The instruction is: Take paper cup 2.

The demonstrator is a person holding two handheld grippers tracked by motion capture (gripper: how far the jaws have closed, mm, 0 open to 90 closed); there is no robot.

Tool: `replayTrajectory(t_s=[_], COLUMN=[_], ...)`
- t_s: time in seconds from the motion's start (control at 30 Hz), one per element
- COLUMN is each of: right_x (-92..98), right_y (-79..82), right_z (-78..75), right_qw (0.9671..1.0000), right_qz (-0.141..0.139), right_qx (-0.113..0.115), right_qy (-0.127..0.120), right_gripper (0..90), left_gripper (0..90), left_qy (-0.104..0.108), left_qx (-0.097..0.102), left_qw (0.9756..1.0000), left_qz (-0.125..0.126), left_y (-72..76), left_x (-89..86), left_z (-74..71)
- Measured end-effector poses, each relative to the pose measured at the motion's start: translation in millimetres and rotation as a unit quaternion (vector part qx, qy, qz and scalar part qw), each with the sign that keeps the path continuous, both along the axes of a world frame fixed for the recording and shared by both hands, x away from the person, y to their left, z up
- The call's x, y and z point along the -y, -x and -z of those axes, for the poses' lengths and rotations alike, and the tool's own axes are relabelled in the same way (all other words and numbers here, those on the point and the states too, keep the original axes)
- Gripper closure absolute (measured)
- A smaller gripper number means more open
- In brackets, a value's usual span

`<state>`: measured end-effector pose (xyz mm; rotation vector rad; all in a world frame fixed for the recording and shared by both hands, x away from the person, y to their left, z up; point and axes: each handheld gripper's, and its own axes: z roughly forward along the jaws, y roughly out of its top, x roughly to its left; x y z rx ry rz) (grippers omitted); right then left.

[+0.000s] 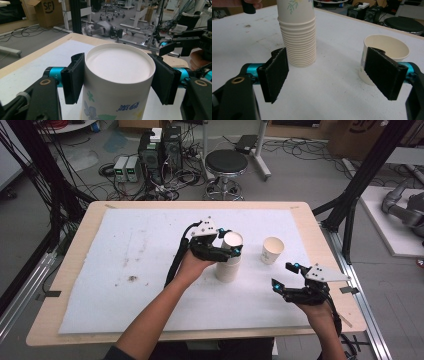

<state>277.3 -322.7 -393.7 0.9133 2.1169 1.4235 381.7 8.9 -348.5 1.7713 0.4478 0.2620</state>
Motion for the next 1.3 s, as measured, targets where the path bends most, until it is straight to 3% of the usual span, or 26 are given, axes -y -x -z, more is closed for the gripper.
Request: replayTrajectory(t_s=[0.47, 0.77, 0.93, 1.13, 1.3], right_x=[-0.2, -1.2, -2.7, -3.6, -5.3], right_y=[0.7, 0.6, 0.9, 0.4, -0.1], right_z=[-0.9, -0.3, 0.0, 0.6, 1.3], right_qw=[1.0, 1.0, 1.0, 1.0, 0.9999], right_qz=[-0.001, -0.004, -0.005, -0.008, -0.014], right_qx=[-0.001, -0.002, -0.005, -0.005, -0.006], right_qy=[-0.002, -0.002, -0.001, -0.001, 0.001], right_gripper=[20.4, 20.4, 20.4, 20.4, 20.4], left_gripper=[33.9, 34.3, 34.4, 34.5, 34.4], left_qy=[0.03, 0.05, 0.061, 0.071, 0.075], left_qx=[0.012, 0.035, 0.045, 0.043, 0.04], left_qw=[0.9995, 0.9981, 0.9971, 0.9964, 0.9961], left_qz=[-0.003, 0.003, -0.006, -0.015, -0.024], left_y=[2.8, 11.0, 16.0, 23.0, 31.7], left_x=[-4.3, -12.5, -19.4, -37.9, -58.8], left_z=[-28.2, -54.4, -67.9, -71.6, -63.5])
